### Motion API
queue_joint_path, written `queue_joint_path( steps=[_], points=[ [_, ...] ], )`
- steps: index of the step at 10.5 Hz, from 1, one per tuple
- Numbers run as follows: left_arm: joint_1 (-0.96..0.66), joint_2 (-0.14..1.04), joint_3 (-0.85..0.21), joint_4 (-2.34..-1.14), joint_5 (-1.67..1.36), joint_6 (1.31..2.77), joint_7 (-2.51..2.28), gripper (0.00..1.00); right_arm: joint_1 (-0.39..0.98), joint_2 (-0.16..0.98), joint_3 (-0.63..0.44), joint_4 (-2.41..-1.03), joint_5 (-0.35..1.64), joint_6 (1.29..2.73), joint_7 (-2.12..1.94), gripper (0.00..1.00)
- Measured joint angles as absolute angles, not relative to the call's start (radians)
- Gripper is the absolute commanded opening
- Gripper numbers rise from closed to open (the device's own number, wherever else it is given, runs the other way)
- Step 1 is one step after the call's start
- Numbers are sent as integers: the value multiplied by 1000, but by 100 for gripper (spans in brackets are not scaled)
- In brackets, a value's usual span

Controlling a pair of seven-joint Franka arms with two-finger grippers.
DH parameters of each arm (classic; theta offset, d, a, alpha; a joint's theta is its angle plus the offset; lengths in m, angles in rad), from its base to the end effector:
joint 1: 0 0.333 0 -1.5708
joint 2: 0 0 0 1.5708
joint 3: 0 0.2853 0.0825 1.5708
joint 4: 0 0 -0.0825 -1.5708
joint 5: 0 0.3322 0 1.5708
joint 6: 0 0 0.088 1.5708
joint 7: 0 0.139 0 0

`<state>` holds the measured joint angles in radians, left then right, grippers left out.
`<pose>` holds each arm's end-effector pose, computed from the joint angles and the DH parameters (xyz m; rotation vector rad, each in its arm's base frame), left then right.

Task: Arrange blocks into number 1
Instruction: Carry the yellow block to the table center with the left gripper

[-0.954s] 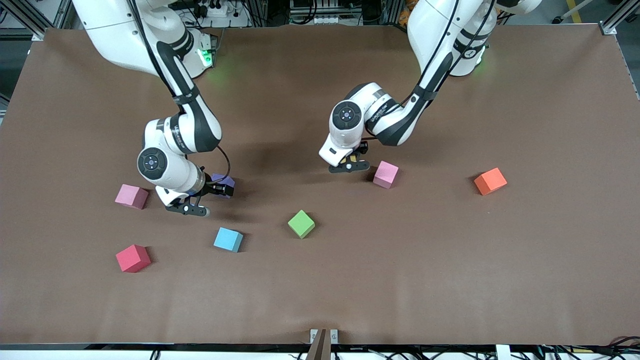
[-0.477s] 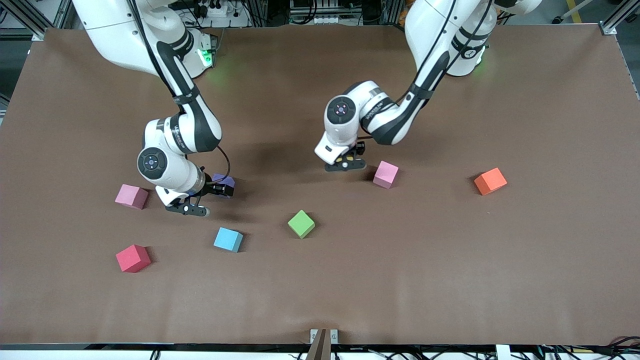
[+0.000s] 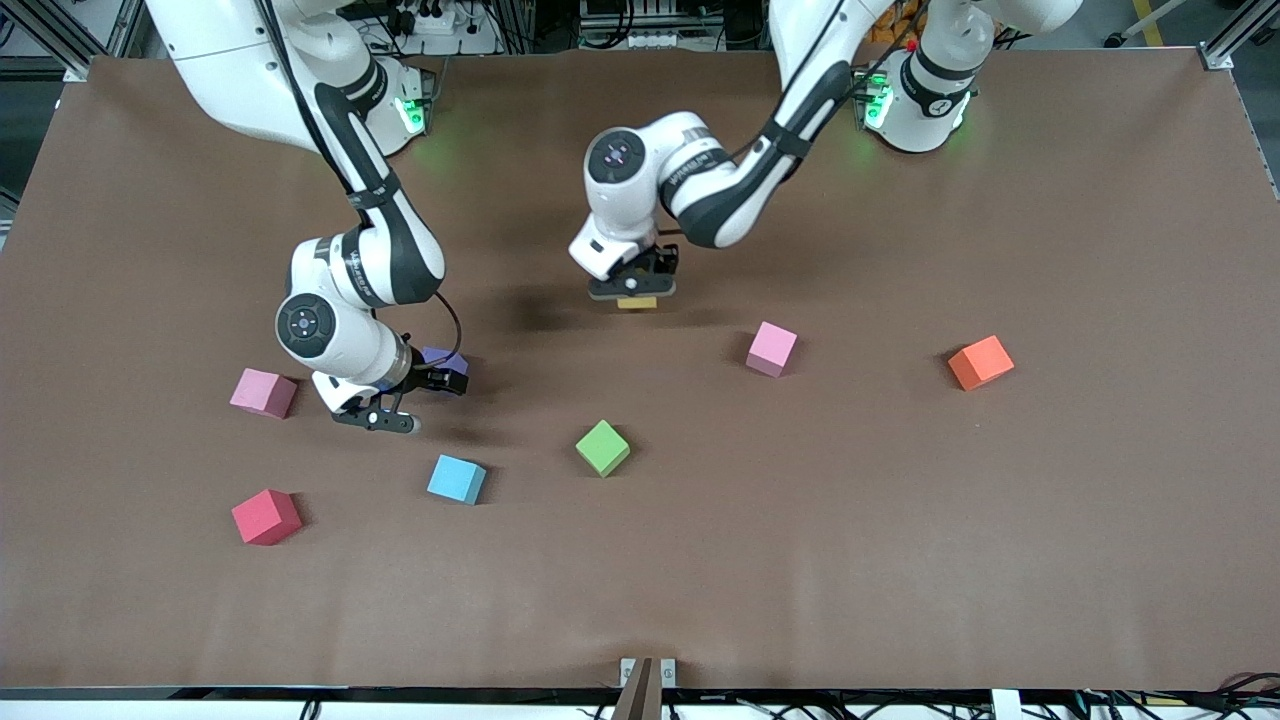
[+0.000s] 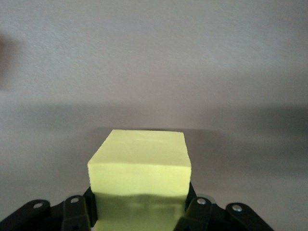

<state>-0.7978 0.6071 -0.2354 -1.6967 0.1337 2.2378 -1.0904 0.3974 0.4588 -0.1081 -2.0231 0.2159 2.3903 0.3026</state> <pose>0.3290 -0.5173 0.2231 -3.1154 -0.0145 0.0780 0.5205 0.1612 0.1954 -3.0631 0.2589 0.1669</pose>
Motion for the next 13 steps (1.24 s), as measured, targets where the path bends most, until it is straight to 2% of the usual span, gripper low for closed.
queue_joint_path(
  steps=[4,7,13],
  points=[
    [-857,669,-236,-1599,131,2162,-1091,0,403,466,-108,-2034,217,2392,303,56],
    [-900,751,-236,-1509,120,2118,-1091,0,403,465,-108,-2038,217,2394,302,54],
    [-918,777,-236,-1484,119,2117,-1090,0,403,414,-113,-2033,217,2373,302,56]
  ],
)
